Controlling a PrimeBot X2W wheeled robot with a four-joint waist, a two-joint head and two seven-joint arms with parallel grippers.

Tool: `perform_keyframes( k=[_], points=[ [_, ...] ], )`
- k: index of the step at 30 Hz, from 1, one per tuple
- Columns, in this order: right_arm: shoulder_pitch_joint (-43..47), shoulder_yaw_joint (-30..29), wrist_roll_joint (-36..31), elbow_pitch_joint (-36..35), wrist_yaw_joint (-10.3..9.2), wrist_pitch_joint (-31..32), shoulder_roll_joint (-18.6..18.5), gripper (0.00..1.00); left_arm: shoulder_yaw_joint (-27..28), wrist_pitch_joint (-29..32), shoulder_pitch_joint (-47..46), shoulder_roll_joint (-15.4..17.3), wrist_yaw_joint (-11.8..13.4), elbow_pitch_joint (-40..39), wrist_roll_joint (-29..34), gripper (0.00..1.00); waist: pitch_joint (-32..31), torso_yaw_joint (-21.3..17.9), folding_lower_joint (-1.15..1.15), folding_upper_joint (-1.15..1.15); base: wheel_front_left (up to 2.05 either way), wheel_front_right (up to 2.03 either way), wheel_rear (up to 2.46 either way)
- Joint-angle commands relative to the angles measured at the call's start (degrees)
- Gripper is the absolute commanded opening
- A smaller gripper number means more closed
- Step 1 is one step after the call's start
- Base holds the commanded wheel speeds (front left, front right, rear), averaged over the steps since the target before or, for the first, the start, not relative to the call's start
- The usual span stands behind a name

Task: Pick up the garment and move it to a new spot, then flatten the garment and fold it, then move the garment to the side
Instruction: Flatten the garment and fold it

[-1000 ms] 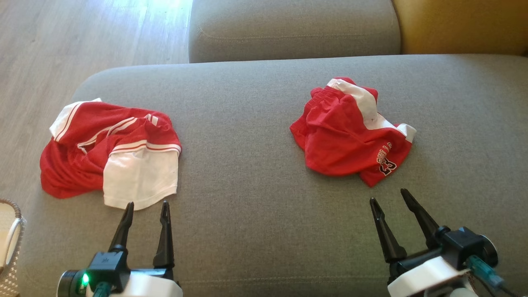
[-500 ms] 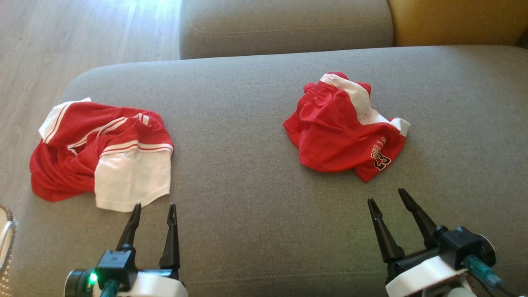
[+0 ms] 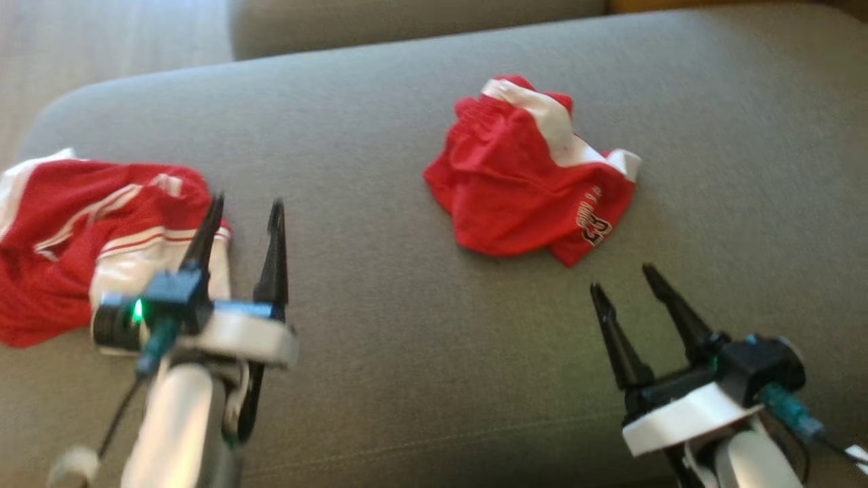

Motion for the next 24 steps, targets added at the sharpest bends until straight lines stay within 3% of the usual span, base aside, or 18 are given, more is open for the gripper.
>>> perform_keyframes(
  k=[1, 5, 11, 17, 24],
  points=[
    [-2.5, 1.1, 0.5, -2.6, -0.01, -0.4, -0.3, 1.0, 1.7, -0.7, -4.6, 0.9, -0.9, 0.1, -0.3, 1.0, 3.6, -3.4, 0.0, 0.0, 0.0, 0.0, 0.0],
    [-4.8, 0.8, 0.9, -4.2, -0.01, -0.4, -0.3, 1.0, 0.6, -0.7, -14.7, 1.1, -4.0, 7.4, -1.8, 1.0, 8.4, -6.8, 0.0, 0.0, 0.0, 0.0, 0.0],
    [-8.1, -0.4, 2.7, -6.9, -0.01, -0.4, -0.3, 1.0, -2.5, 3.2, -30.5, 1.3, -6.1, 18.2, -4.5, 1.0, 16.2, -11.7, 0.0, 0.0, 0.0, 0.0, 0.0],
    [-10.5, -0.8, 4.7, -9.6, -0.01, -0.4, -0.3, 1.0, -9.2, 8.7, -43.3, 2.7, -6.6, 26.2, -6.6, 1.0, 22.0, -14.9, 0.0, 0.0, 0.0, 0.0, 0.0],
    [-11.3, -0.5, 6.1, -10.2, -0.01, -0.4, -0.3, 1.0, -16.0, 11.6, -50.4, 5.4, -6.6, 31.2, -10.4, 1.0, 24.1, -16.9, 0.0, 0.0, 0.0, 0.0, 0.0]
  ],
)
